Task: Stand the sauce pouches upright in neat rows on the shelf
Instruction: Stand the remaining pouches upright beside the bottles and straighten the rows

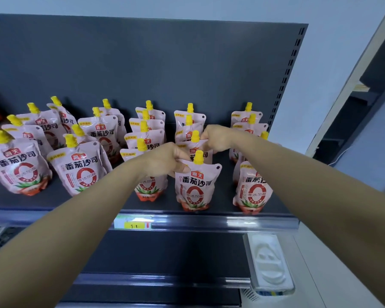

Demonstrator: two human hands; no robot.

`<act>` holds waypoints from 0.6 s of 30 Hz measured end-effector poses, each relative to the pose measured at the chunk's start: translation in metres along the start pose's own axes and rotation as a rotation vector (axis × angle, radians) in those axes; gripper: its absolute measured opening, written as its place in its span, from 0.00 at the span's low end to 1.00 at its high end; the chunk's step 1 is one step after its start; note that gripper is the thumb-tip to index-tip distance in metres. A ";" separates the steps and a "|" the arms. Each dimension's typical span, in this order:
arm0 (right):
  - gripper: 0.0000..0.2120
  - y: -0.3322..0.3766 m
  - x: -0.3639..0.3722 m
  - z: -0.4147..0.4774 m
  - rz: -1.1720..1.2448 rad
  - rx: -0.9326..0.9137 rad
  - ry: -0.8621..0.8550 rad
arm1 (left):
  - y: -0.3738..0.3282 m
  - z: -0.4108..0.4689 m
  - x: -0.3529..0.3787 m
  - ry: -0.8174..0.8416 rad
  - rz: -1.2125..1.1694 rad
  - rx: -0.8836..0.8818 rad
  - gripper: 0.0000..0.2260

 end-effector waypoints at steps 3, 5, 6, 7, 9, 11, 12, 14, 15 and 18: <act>0.17 -0.003 -0.001 -0.006 0.043 -0.025 0.014 | 0.000 0.000 -0.001 -0.001 -0.012 0.006 0.09; 0.14 -0.003 -0.002 -0.009 0.081 -0.047 0.015 | 0.002 -0.001 0.000 0.003 -0.018 -0.003 0.10; 0.11 -0.003 -0.001 -0.010 0.091 -0.052 0.015 | 0.004 -0.002 0.001 0.004 -0.033 -0.014 0.11; 0.07 -0.004 -0.001 -0.010 0.098 -0.051 0.011 | 0.006 -0.003 0.001 -0.002 -0.045 -0.021 0.11; 0.05 -0.005 -0.001 -0.009 0.108 -0.044 -0.010 | 0.007 -0.003 0.000 -0.022 -0.048 -0.025 0.10; 0.11 -0.007 -0.002 -0.008 0.093 -0.028 -0.045 | 0.005 -0.005 0.000 -0.036 -0.042 -0.024 0.09; 0.13 -0.007 -0.003 -0.007 0.076 -0.019 -0.068 | 0.005 -0.006 0.000 -0.040 -0.040 -0.022 0.10; 0.13 -0.007 -0.005 -0.007 0.055 0.008 -0.097 | 0.003 -0.008 0.000 -0.049 -0.040 -0.018 0.10; 0.13 -0.007 -0.005 -0.007 0.056 0.022 -0.103 | 0.002 -0.009 0.000 -0.051 -0.038 -0.017 0.09; 0.12 -0.006 -0.005 -0.009 0.047 0.024 -0.093 | 0.001 -0.011 0.002 -0.043 -0.034 -0.014 0.09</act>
Point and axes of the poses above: each hand's wrist, its own z-axis towards the middle knuckle, its own x-axis out of the palm, y = z × x, the point moved 10 cm from there along z, towards the middle knuckle, and after that the axes turned 4 degrees about -z, right-handed, at the moved point
